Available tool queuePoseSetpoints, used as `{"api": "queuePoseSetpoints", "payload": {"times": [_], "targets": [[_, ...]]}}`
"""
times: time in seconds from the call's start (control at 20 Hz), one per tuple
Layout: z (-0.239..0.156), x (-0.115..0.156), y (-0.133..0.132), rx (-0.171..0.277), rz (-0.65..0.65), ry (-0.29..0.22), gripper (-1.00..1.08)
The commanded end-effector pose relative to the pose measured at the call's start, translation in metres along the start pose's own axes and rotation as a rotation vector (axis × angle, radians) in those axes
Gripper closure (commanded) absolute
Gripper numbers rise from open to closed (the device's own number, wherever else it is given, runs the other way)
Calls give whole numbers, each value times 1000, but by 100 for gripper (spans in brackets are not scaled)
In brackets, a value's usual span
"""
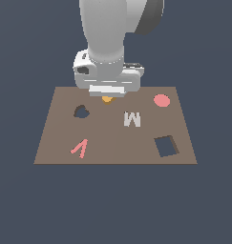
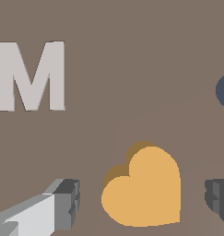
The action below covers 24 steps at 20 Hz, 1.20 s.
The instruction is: Insert a designated object into the corresponding slot on a board.
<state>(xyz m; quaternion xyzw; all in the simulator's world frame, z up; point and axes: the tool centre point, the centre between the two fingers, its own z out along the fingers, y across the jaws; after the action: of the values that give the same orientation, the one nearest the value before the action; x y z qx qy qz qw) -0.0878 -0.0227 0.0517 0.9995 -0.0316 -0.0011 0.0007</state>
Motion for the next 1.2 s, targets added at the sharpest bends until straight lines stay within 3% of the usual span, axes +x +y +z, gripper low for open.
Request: {"api": "queuePoseSetpoints", "payload": {"times": [0.0, 0.55, 0.6, 1.15], "targets": [[0, 0, 0, 0, 0, 1, -92], [22, 0, 0, 1, 0, 2, -92], [22, 0, 0, 1, 0, 2, 108], [21, 0, 0, 1, 0, 2, 108]]}}
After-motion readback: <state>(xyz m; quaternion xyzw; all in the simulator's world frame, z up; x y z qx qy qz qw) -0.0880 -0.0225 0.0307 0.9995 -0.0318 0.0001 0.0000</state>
